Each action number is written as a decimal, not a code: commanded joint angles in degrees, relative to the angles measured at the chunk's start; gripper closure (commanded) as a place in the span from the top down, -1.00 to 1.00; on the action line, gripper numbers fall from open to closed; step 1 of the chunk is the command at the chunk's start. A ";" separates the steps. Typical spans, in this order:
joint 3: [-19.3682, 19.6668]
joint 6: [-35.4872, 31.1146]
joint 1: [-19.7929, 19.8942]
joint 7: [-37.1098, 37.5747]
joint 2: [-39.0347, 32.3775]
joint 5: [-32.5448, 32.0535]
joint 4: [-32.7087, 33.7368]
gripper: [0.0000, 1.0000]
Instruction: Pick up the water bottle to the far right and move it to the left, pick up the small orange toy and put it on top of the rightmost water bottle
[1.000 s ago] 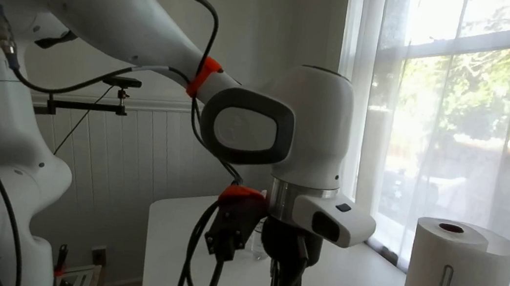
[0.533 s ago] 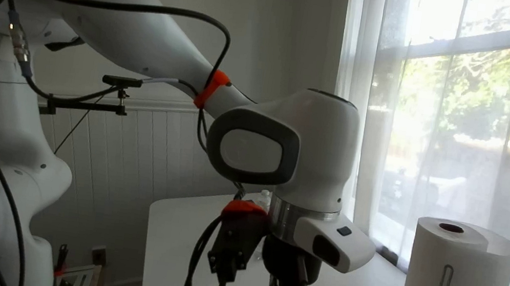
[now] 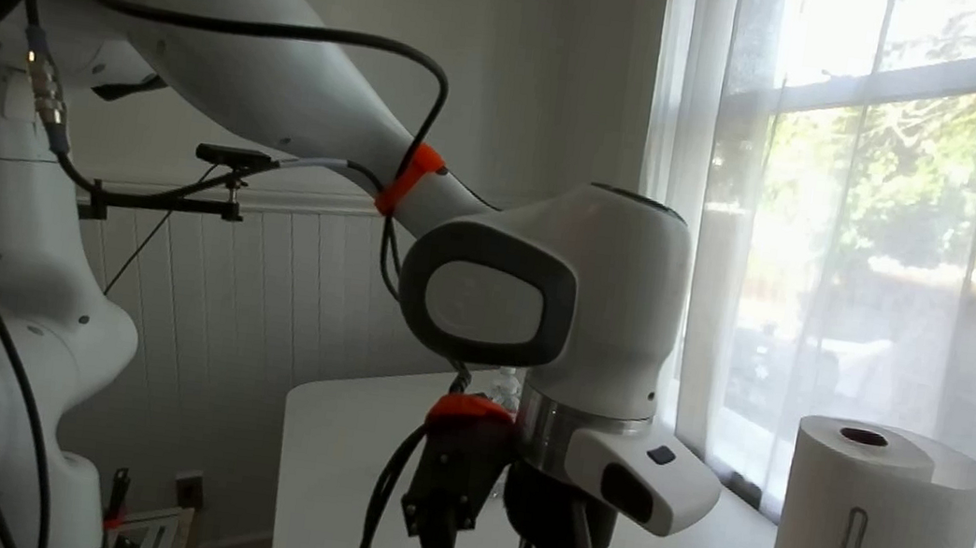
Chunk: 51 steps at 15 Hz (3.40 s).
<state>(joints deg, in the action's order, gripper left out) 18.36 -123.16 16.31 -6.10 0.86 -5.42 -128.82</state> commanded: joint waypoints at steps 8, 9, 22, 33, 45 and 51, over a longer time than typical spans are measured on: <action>-0.19 -1.92 0.53 -2.44 -0.13 0.33 0.33 0.83; -0.19 -2.32 0.53 -2.61 -0.16 0.43 0.34 0.96; -0.21 -2.53 0.54 -3.82 -0.62 0.61 0.70 -0.84; -5.48 7.24 -4.13 -8.38 7.58 -1.28 -0.75 -0.84; -13.68 5.02 -13.32 -9.30 7.07 0.99 -0.89 -0.84; -15.87 -2.52 -15.38 -9.80 4.45 0.41 -1.84 -0.84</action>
<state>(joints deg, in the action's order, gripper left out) 2.96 -122.23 1.32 -14.22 5.17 -5.40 -129.51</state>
